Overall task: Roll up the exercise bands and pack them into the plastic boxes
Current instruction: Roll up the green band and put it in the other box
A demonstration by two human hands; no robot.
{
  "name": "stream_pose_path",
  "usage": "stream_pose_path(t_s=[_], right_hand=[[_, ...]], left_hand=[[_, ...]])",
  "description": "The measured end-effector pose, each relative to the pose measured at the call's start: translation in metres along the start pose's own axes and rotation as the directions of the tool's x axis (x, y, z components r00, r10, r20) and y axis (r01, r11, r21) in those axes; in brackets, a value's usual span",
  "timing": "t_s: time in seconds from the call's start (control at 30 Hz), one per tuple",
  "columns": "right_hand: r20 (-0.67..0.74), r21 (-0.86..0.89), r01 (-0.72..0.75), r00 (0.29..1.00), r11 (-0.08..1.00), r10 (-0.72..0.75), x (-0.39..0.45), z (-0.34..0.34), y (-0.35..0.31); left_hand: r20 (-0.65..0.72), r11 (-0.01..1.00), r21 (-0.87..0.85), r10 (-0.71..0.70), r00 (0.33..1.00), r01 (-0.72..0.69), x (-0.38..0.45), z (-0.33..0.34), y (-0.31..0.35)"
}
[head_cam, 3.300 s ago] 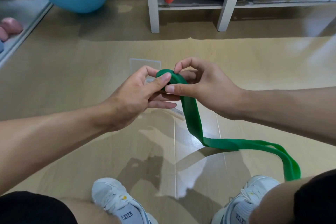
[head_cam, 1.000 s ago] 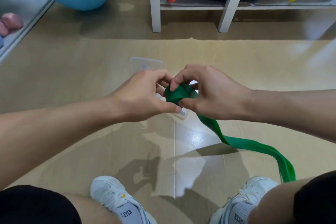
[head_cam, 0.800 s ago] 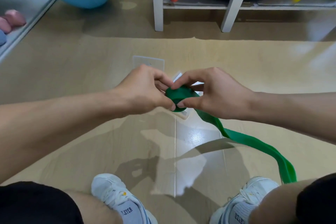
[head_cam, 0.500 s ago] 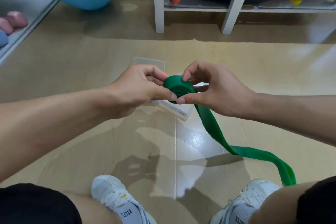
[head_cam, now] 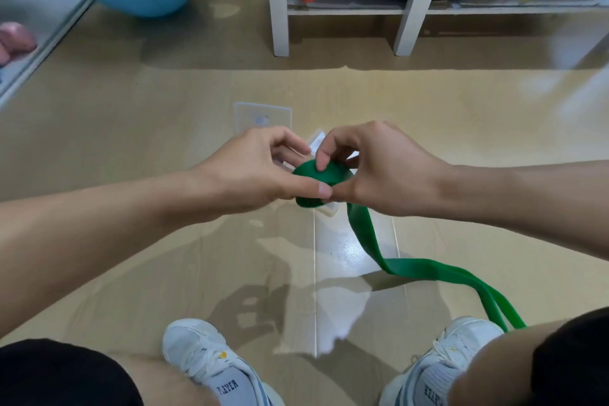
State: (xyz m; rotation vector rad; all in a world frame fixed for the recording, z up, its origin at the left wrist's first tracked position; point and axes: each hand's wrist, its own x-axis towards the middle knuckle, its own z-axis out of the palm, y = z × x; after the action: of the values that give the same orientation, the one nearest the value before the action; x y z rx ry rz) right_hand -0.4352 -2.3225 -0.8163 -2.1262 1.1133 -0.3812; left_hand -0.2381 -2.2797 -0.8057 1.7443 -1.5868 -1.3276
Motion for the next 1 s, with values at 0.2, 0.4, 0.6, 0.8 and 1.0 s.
stream_pose_path(t_s=[0.2, 0.4, 0.6, 0.8, 1.0], right_hand=[[0.063, -0.093, 0.052, 0.997, 0.994, -0.047, -0.004, 0.004, -0.005], [0.044, 0.003, 0.107, 0.993, 0.994, -0.107, -0.003, 0.001, -0.007], [0.083, 0.274, 0.041, 0.994, 0.961, -0.066, 0.005, -0.015, -0.003], [0.068, 0.191, 0.051, 0.996, 0.98, -0.065, 0.005, -0.013, -0.002], [0.03, 0.275, 0.026, 0.999, 0.961, -0.036, 0.006, -0.014, -0.007]], left_hand=[[0.003, 0.957, 0.285, 0.056, 0.998, -0.055, -0.002, 0.003, 0.002], [-0.041, 0.975, 0.201, 0.102, 0.994, -0.092, -0.005, 0.006, -0.002], [-0.003, 0.999, -0.013, 0.029, 1.0, -0.029, -0.002, -0.005, -0.008], [-0.025, 0.998, 0.014, 0.065, 0.998, -0.065, 0.001, -0.008, -0.008], [-0.025, 0.996, -0.068, 0.056, 0.998, -0.058, 0.001, -0.009, -0.006]])
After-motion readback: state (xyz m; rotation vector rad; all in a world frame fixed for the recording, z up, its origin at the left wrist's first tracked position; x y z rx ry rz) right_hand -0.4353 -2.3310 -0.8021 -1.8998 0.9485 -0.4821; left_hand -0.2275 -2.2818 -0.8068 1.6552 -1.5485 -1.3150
